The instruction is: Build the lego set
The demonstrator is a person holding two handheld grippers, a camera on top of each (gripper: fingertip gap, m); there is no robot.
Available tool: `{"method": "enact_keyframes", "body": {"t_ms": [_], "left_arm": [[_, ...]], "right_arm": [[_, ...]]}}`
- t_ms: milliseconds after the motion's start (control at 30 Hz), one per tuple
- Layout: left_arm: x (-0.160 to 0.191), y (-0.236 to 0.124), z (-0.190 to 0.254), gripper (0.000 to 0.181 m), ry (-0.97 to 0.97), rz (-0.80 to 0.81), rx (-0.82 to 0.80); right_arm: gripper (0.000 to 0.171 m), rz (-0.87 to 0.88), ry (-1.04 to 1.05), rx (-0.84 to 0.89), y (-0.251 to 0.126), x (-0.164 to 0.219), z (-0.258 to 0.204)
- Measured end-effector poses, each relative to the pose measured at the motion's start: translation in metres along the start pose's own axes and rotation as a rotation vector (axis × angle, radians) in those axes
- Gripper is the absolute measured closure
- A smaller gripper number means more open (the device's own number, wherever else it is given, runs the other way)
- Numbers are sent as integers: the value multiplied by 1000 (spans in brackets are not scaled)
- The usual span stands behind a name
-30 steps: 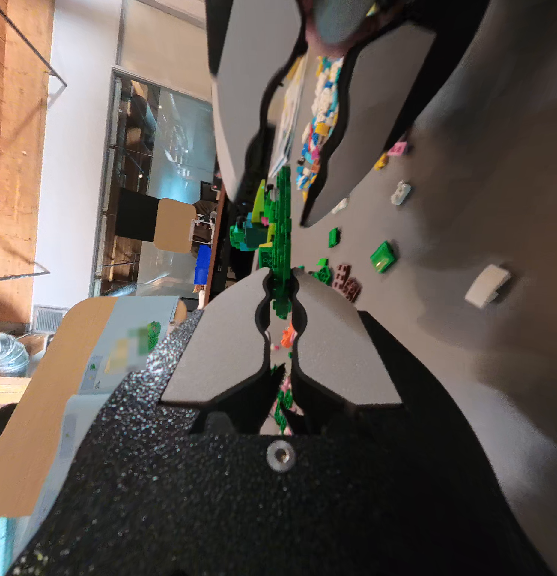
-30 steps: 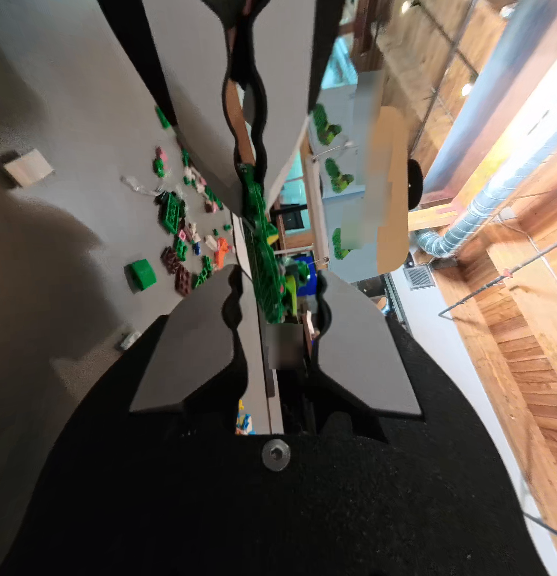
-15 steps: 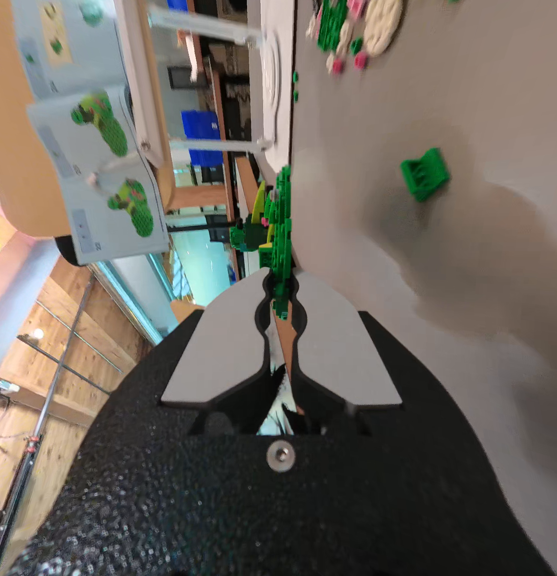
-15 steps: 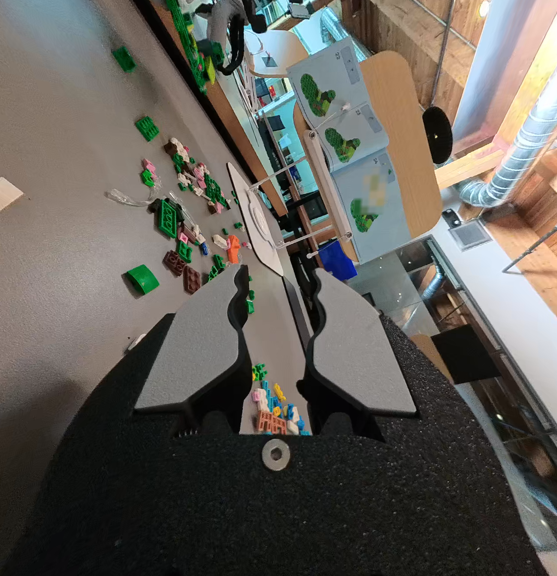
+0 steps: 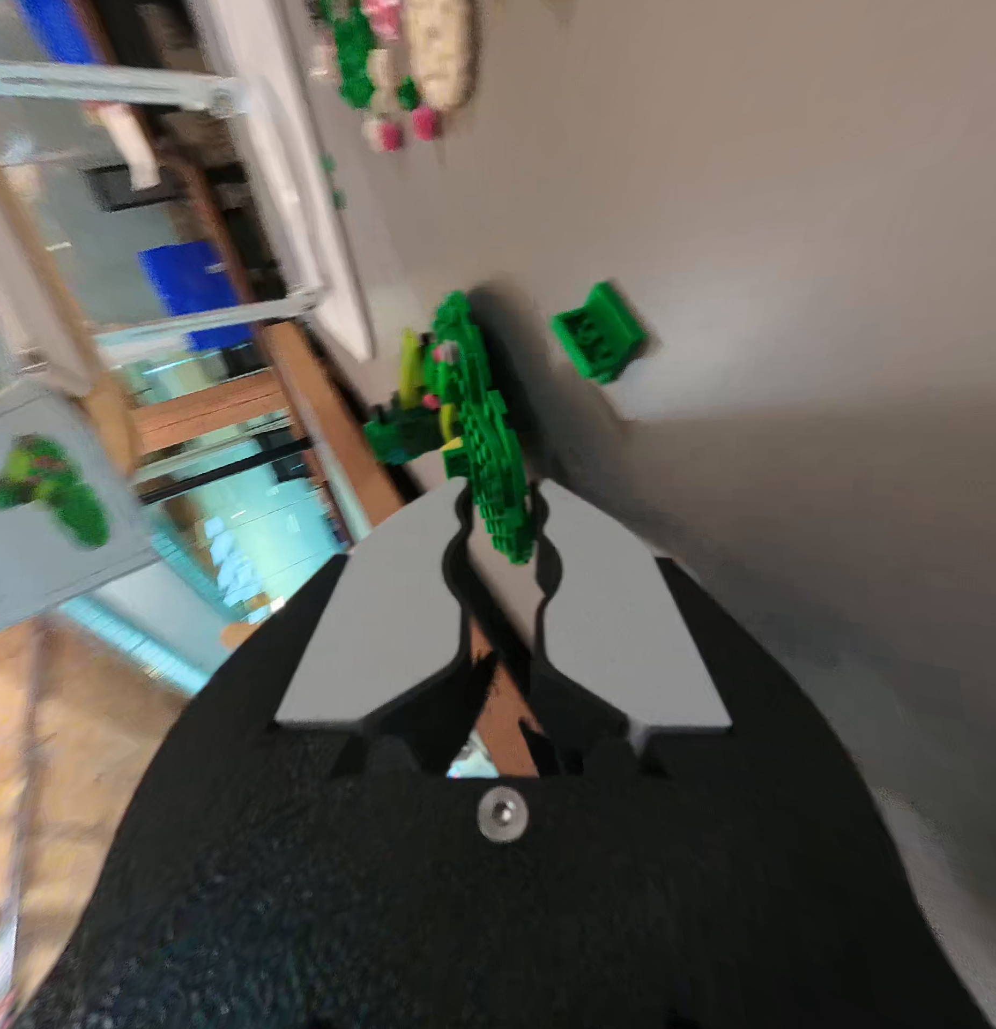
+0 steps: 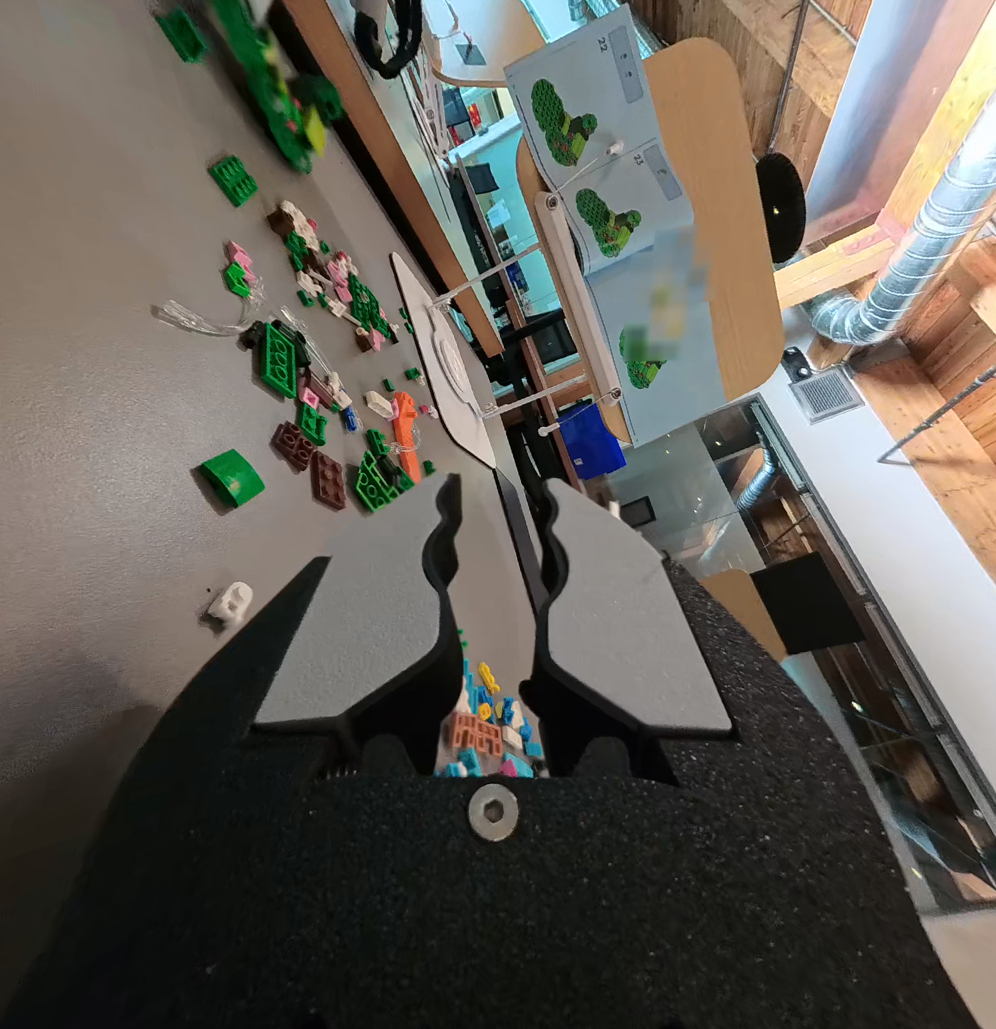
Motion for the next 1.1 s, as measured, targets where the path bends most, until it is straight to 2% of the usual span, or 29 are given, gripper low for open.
{"method": "enact_keyframes", "body": {"t_ms": [133, 333, 400, 567, 667, 733, 833, 967, 1100], "left_arm": [[9, -6, -3, 139, -130, 74, 153], [28, -34, -21, 137, -393, 164, 245], [31, -43, -32, 136, -481, 185, 219], [9, -45, -86, 138, -678, 287, -81], [-17, -31, -116, 134, -778, 361, -255], [-32, -19, -134, 140, -851, 410, -373], [-51, -1, -153, 141, -959, 487, -441], [-29, 9, -189, 146, -1068, 471, -612], [34, 20, -233, 145, -1331, 462, -697]], "right_arm": [[143, -23, 15, -4, 1, 3, 0], [139, -28, 101, -28, 1, 7, 4], [139, -39, 114, -33, 2, 9, 4], [139, -60, 144, -59, 6, 13, 2], [139, -71, 211, -56, 7, 17, 6], [139, -72, 274, -45, 8, 18, 12], [139, -62, 378, -31, 16, 14, 22], [139, 3, 458, -26, 46, -4, 37], [139, 99, 431, 23, 106, -34, 68]]}}
Point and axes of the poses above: each gripper's, where its closed fingertips meet, y out along the fingers, x out of its underside, z = x × y across the jaws, the point moved 4 cm from there along -y, back along the fingers, and after that the axes turned 13 degrees about y, right-handed, at the moved point
